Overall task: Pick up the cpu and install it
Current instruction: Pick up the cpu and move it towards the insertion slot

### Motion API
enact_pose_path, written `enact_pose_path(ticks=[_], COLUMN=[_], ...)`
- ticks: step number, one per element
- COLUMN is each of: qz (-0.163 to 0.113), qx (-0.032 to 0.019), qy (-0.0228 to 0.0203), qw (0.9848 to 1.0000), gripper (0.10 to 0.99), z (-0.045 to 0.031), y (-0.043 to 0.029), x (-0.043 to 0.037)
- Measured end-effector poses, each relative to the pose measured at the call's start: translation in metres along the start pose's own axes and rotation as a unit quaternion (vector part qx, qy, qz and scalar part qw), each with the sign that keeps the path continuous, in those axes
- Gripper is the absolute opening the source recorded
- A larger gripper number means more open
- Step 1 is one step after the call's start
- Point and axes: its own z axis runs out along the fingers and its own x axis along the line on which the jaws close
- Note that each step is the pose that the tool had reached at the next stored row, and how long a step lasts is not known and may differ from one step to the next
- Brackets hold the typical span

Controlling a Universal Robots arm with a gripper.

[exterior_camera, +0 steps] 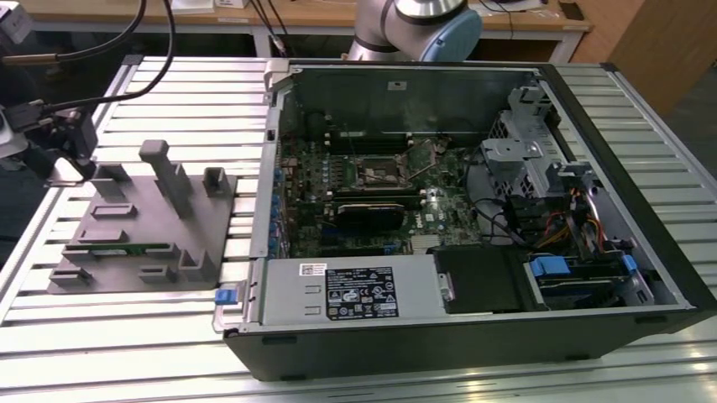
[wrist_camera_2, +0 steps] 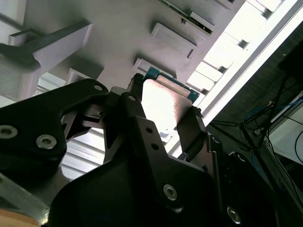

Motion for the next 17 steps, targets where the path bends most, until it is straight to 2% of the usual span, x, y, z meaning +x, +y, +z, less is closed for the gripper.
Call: enact_pose_path(ticks=[9,17], qz=[0.0,0.0], qx=[-0.0004,-0.0008], qy=[0.0,0.0], qw=[1.0,1.0], gripper=[0.541,0.541], z=[-0.0057,-0.0169], y=[0.0007,0.0023], x=[-0.0001,-0.0002])
